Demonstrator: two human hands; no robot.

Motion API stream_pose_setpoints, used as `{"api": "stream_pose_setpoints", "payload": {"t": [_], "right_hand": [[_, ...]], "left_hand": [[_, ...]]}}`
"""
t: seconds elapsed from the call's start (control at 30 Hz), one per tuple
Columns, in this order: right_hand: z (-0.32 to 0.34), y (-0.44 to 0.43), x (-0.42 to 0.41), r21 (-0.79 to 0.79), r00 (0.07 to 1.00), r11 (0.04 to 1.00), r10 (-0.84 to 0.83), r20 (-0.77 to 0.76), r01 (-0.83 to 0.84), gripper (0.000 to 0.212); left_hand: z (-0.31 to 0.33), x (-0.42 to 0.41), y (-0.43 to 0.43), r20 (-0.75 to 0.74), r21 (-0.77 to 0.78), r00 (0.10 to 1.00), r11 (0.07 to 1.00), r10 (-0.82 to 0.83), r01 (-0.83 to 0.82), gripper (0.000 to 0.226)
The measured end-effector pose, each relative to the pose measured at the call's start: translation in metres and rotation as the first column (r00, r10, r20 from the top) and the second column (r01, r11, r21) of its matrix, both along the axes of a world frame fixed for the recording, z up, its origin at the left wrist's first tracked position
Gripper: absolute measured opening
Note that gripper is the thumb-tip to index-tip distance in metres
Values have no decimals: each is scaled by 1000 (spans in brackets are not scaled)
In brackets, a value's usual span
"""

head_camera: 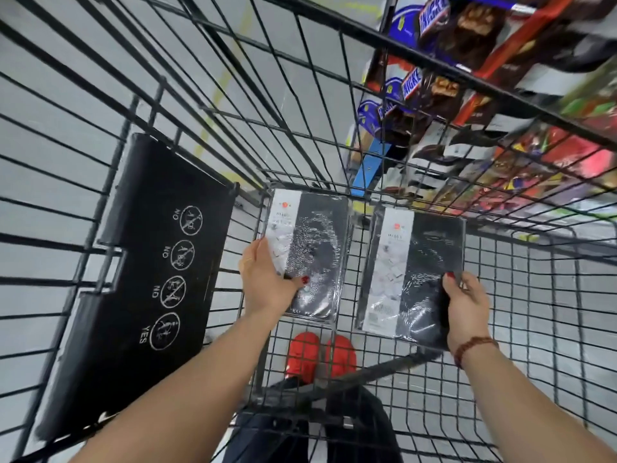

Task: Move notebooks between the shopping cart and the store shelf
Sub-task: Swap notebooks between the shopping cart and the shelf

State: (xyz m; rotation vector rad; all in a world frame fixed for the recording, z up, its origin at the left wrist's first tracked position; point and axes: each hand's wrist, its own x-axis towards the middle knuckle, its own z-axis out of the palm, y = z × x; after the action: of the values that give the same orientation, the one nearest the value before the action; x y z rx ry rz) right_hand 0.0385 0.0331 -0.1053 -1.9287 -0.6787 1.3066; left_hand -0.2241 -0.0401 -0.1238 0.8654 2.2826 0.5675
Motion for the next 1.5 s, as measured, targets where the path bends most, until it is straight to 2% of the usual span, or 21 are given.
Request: {"api": "stream_pose_setpoints", "payload": {"t": [0.13, 0.2, 0.3, 0.4, 0.53, 0.67, 0.8, 0.87, 0.93, 1.03, 1.2, 1.33, 1.5], "right_hand": [[-7, 2, 4, -3, 997, 998, 67, 44, -67, 18], [-10, 2, 2, -16, 994, 994, 106, 42, -105, 13], [-15, 0, -4, -63, 992, 990, 128, 10, -127, 19], [-21, -3, -5, -139, 987, 979, 155, 30, -150, 16], [-22, -9, -5, -189, 979, 964, 198, 44, -186, 10], [-22, -16, -7, -180, 966, 954, 252, 54, -239, 11], [-16, -20, -10, -144, 980, 972, 194, 40, -187, 16], [-13, -23, -10, -105, 980, 980, 179, 91, -169, 17], [-13, -26, -9, -64, 974, 985, 167, 150, -159, 16], [-6, -31, -6, -2, 971, 989, 145, 191, -148, 14], [19, -39, 6, 33, 971, 995, 80, 225, -89, 14], [53, -49, 24, 41, 973, 997, 48, 227, -59, 9], [112, -67, 41, 49, 988, 999, 14, 155, -22, 20]], "left_hand": [[-3, 0, 10, -25, -98, 999, 995, -20, 18, 111], [-1, 3, 15, -34, -155, 998, 987, -49, 43, 115], [1, 6, 20, -2, -227, 998, 972, -56, 54, 123], [2, 10, 23, 57, -253, 998, 968, 22, -7, 120], [6, 9, 26, 4, -397, 1000, 918, -13, 13, 120], [10, 8, 30, 9, -418, 1000, 909, 12, -7, 116], [12, 12, 28, 118, -369, 980, 923, 161, -107, 116], [9, 17, 21, 235, -318, 954, 942, 185, -104, 109], [8, 22, 11, 336, -225, 923, 967, 189, -116, 82], [16, 32, -2, 381, -66, 905, 982, 190, -179, 48], [37, 45, -7, 489, 7, 850, 973, 198, -230, 39], [67, 42, -10, 477, -3, 853, 970, 214, -241, 49], [127, 35, -29, 455, 34, 882, 987, 127, -160, 37]]}}
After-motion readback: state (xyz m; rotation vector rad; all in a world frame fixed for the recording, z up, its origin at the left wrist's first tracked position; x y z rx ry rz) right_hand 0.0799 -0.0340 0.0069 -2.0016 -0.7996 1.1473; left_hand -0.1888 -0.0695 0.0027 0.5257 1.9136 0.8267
